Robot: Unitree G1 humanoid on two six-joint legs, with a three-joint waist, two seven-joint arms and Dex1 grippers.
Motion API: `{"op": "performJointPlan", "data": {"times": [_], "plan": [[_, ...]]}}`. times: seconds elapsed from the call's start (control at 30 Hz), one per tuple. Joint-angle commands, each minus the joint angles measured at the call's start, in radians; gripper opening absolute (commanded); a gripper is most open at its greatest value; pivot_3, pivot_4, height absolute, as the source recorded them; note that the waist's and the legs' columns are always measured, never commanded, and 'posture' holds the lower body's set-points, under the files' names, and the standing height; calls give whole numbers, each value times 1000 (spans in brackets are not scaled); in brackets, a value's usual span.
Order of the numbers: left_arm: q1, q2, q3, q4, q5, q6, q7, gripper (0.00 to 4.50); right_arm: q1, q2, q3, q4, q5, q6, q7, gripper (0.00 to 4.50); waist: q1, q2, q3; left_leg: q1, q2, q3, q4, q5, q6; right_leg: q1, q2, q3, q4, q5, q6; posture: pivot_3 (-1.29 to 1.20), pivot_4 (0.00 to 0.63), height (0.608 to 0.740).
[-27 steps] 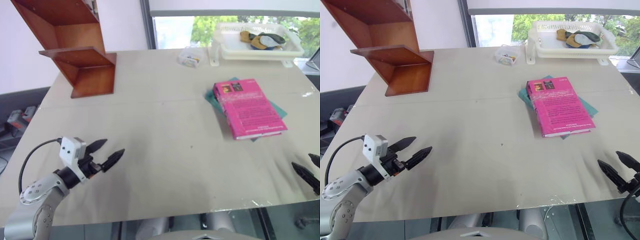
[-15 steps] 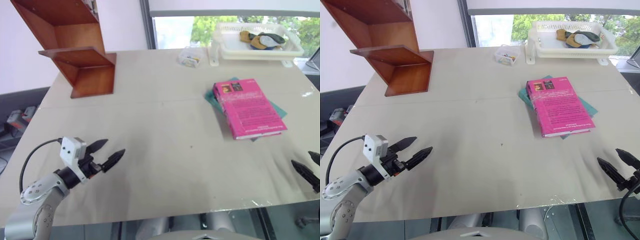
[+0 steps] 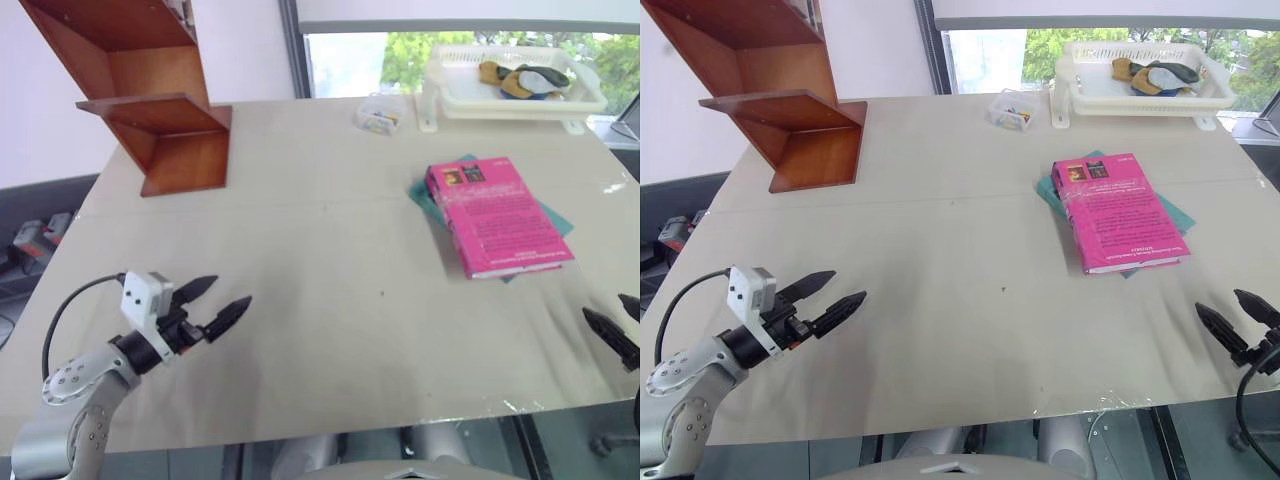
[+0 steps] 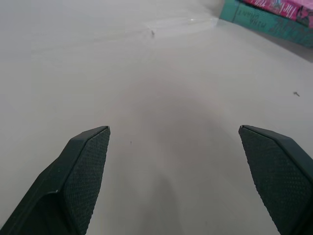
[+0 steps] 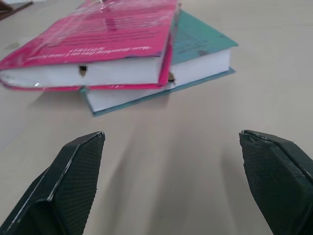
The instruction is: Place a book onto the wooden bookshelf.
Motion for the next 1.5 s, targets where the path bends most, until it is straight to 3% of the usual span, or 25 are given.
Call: {"op": "performJointPlan", "data": {"times": [0.03, 0.3, 0.53, 0.67, 1.2, 1.5], "plan": [[-55, 62, 8, -29, -24, 9, -41, 4435, -55, -10, -37, -29, 17, 34, -62, 4500, 0, 0, 0, 0, 0, 0, 0, 1, -1, 0, 0, 0, 0, 0, 0, 0, 150, 740], [-297, 251, 50, 2, -199, 149, -181, 4435, -330, 14, -48, -19, 94, 198, -307, 4500, -4, 1, 2, 0, 0, 0, -1, 3, 1, -2, 1, -3, 0, 0, 0, 0, 150, 740], [-346, 273, 34, 16, -181, 146, -190, 4435, -539, 105, -2, -12, 103, 290, -534, 4500, -12, 2, 3, -9, 0, 1, -1, 2, 0, -12, 2, -1, 1, -1, -2, 0, 150, 740], [-333, 270, 46, -3, -181, 153, -180, 4435, -611, 61, 33, 92, 0, 296, -601, 4500, -11, 2, 3, -12, 0, 1, -1, 2, 0, -15, 2, -2, 1, 0, -2, 0, 150, 740], [-286, 252, 59, -38, -192, 166, -139, 4435, -692, -29, 31, 269, -72, 339, -556, 4500, -27, 2, 3, -16, 0, 2, 0, 3, 0, -19, 2, -1, 3, 0, -2, 0, 150, 740], [-280, 249, 54, -36, -184, 159, -136, 4435, -760, -80, 90, 452, -151, 246, -370, 4500, -28, 2, 3, -16, 0, 4, 0, 3, 0, -20, 2, 0, 3, 0, -1, 0, 150, 740]]}}
